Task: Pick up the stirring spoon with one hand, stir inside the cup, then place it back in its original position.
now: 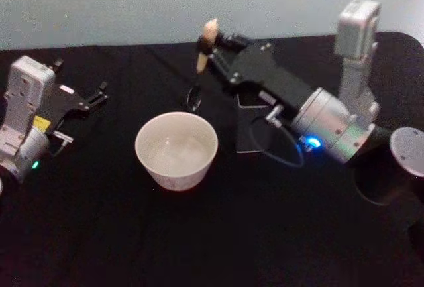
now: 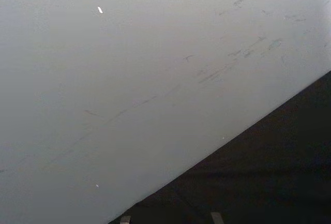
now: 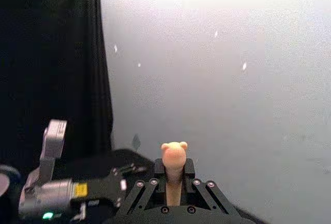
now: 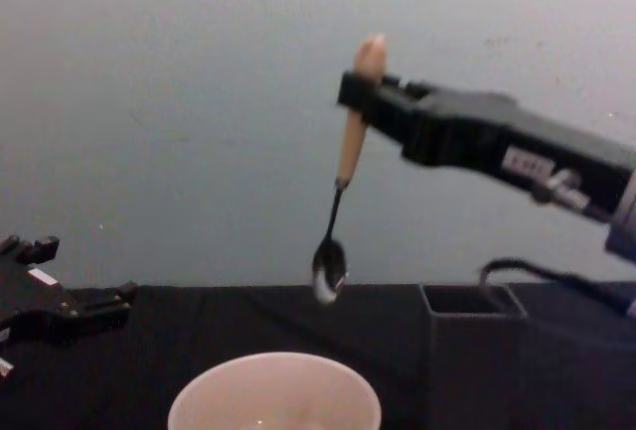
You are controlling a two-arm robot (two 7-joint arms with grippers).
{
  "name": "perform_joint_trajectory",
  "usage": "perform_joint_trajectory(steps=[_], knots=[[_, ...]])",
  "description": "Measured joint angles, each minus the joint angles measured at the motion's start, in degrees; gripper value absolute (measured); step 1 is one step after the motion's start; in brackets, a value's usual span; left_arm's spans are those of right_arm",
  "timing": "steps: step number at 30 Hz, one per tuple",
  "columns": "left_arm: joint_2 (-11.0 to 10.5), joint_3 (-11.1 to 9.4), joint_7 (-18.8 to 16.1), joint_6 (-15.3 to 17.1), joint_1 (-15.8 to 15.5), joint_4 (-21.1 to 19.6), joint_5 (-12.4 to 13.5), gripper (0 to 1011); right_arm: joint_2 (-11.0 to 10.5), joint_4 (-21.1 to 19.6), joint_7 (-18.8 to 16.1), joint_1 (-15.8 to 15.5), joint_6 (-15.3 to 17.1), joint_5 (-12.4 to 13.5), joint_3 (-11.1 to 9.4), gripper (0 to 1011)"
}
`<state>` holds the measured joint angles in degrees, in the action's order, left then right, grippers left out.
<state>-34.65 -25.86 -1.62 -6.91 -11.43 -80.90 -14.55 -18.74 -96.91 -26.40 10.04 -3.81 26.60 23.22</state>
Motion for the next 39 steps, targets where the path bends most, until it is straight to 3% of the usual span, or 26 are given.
perform_joint_trajectory(steps=[10, 20, 28, 39], knots=[[0.0, 0.0, 0.0, 0.0, 0.0, 0.0, 0.0, 1002, -2.3, -3.3, 2.6, -1.1, -1.9, 1.0, -3.7, 213], [0.0, 0.0, 0.0, 0.0, 0.0, 0.0, 0.0, 1001, -4.5, -4.8, 4.5, -3.7, -2.1, -0.3, -6.6, 213], [0.0, 0.0, 0.0, 0.0, 0.0, 0.0, 0.0, 1001, -5.0, -4.7, 5.2, -5.1, -1.2, -1.7, -7.1, 213], [0.0, 0.0, 0.0, 0.0, 0.0, 0.0, 0.0, 1001, -3.7, -2.2, 5.8, -4.8, -0.4, -3.8, -6.3, 213]])
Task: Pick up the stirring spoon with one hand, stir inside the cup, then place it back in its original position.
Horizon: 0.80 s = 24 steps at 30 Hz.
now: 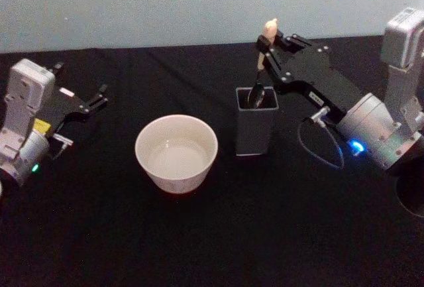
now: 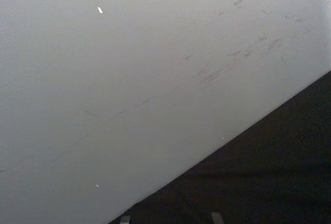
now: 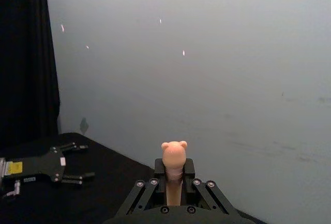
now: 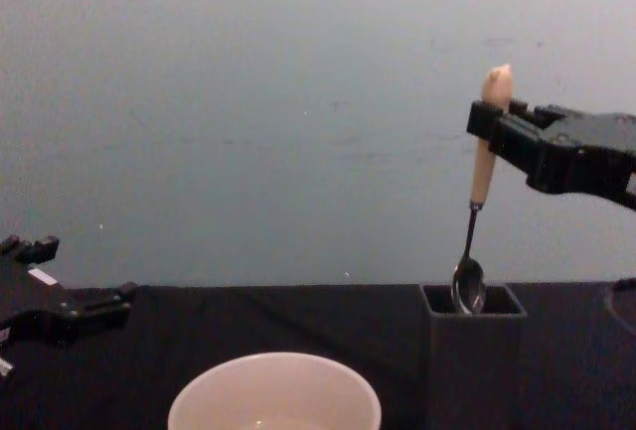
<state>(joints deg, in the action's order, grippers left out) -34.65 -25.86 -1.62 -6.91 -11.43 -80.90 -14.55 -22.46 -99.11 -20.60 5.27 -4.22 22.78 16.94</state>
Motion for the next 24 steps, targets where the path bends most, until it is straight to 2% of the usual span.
perform_joint_trajectory(steps=[24], knots=[[0.0, 0.0, 0.0, 0.0, 0.0, 0.0, 0.0, 1001, 1.9, 5.6, 0.5, 0.6, 1.2, -4.2, 1.6, 213]])
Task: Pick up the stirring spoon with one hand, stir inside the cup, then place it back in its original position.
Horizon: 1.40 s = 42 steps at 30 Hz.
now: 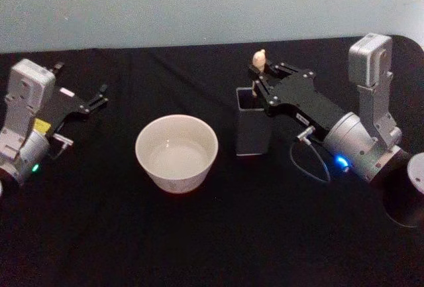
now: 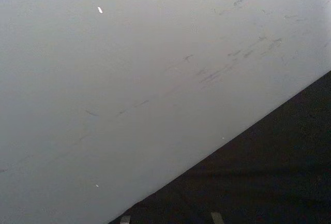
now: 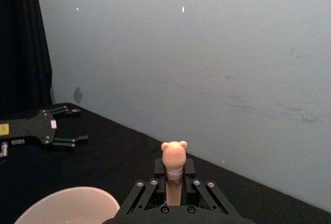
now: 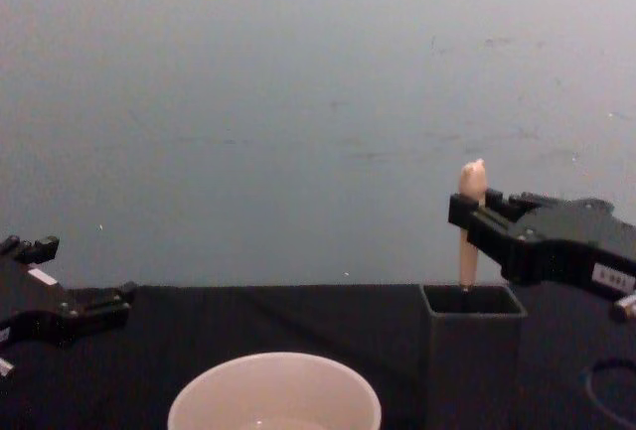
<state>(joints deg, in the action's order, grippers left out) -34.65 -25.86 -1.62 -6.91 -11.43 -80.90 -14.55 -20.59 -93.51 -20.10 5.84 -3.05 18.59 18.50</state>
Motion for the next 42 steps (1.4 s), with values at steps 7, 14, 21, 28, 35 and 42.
perform_joint_trajectory(steps=[7, 14, 21, 28, 35, 42], knots=[[0.0, 0.0, 0.0, 0.0, 0.0, 0.0, 0.0, 1001, 0.4, 1.1, 0.2, -0.1, 0.4, -1.2, 0.2, 213], [0.0, 0.0, 0.0, 0.0, 0.0, 0.0, 0.0, 1002, 0.5, 1.9, 0.3, -0.2, 1.0, -2.1, 0.3, 213], [0.0, 0.0, 0.0, 0.0, 0.0, 0.0, 0.0, 1001, 0.5, 2.2, 0.6, -0.3, 1.5, -3.3, 0.4, 213], [0.0, 0.0, 0.0, 0.0, 0.0, 0.0, 0.0, 1001, 0.5, 2.2, 0.6, -0.3, 1.5, -3.2, 0.4, 213], [0.0, 0.0, 0.0, 0.0, 0.0, 0.0, 0.0, 1001, 0.5, 2.2, 0.5, -0.3, 1.4, -3.0, 0.4, 261], [0.0, 0.0, 0.0, 0.0, 0.0, 0.0, 0.0, 1001, 0.5, 2.2, 0.5, -0.3, 1.4, -3.0, 0.3, 477]])
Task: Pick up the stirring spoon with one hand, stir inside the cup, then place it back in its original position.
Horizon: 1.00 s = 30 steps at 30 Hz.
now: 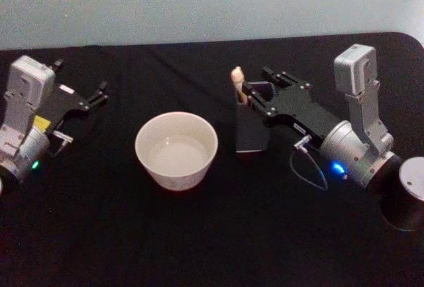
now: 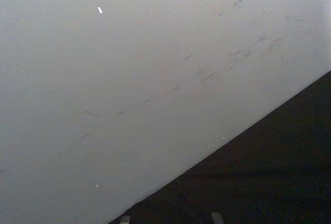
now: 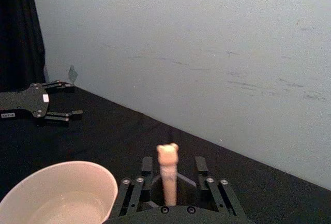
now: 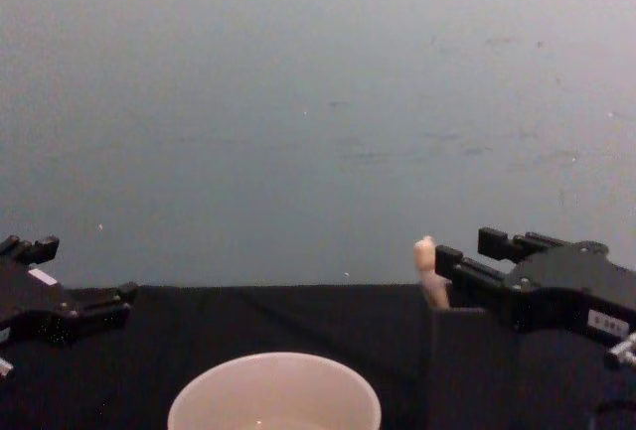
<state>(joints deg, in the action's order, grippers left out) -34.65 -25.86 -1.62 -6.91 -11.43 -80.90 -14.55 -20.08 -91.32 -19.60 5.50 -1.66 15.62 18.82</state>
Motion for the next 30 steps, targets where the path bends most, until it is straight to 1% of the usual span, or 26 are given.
perform_joint_trajectory(steps=[1, 2, 3, 5, 7, 8, 9, 13, 15, 16, 18, 21, 24, 27, 30], knots=[[0.0, 0.0, 0.0, 0.0, 0.0, 0.0, 0.0, 1001, 0.0, 0.0, 0.0, 0.0, 0.0, 0.0, 0.0, 496], [0.0, 0.0, 0.0, 0.0, 0.0, 0.0, 0.0, 1001, 0.0, 0.0, 0.0, 0.0, 0.0, 0.0, 0.0, 557], [0.0, 0.0, 0.0, 0.0, 0.0, 0.0, 0.0, 1001, 0.0, 0.0, 0.0, 0.0, 0.0, 0.0, 0.0, 557], [0.0, 0.0, 0.0, 0.0, 0.0, 0.0, 0.0, 1001, 0.0, 0.0, 0.0, 0.0, 0.0, 0.0, 0.0, 657], [0.0, 0.0, 0.0, 0.0, 0.0, 0.0, 0.0, 1001, 0.0, 0.0, -0.1, 0.0, 0.0, 0.0, 0.0, 697], [0.0, 0.0, 0.0, 0.0, 0.0, 0.0, 0.0, 1001, 0.0, 0.0, -0.1, 0.0, 0.0, 0.0, 0.0, 756], [0.0, 0.0, 0.0, 0.0, 0.0, 0.0, 0.0, 1001, 0.0, 0.0, -0.1, 0.0, -0.1, 0.0, 0.0, 756], [0.0, 0.0, 0.0, 0.0, 0.0, 0.0, 0.0, 1001, 0.0, 0.0, -0.1, 0.0, -0.1, 0.1, 0.0, 883], [0.0, 0.0, 0.0, 0.0, 0.0, 0.0, 0.0, 1001, 0.0, 0.0, -0.1, 0.0, -0.1, 0.1, 0.0, 918], [0.0, 0.0, 0.0, 0.0, 0.0, 0.0, 0.0, 1001, 0.0, -0.1, -0.1, 0.0, -0.1, 0.1, 0.0, 964], [0.0, 0.0, 0.0, 0.0, 0.0, 0.0, 0.0, 1001, 0.0, 0.0, -0.1, 0.0, -0.1, 0.1, 0.0, 1002], [0.0, 0.0, 0.0, 0.0, 0.0, 0.0, 0.0, 1001, 0.0, -0.1, -0.1, 0.0, -0.1, 0.1, 0.0, 1000], [0.0, 0.0, 0.0, 0.0, 0.0, 0.0, 0.0, 1001, 0.2, -0.4, -0.5, 0.1, -0.2, 0.9, -0.5, 1000], [0.0, 0.0, 0.0, 0.0, 0.0, 0.0, 0.0, 1001, 0.6, -1.4, -0.7, 0.5, -0.5, 3.0, -2.0, 1000], [0.0, 0.0, 0.0, 0.0, 0.0, 0.0, 0.0, 1001, 1.0, -1.7, -0.1, 0.8, -0.6, 3.9, -3.2, 1000]])
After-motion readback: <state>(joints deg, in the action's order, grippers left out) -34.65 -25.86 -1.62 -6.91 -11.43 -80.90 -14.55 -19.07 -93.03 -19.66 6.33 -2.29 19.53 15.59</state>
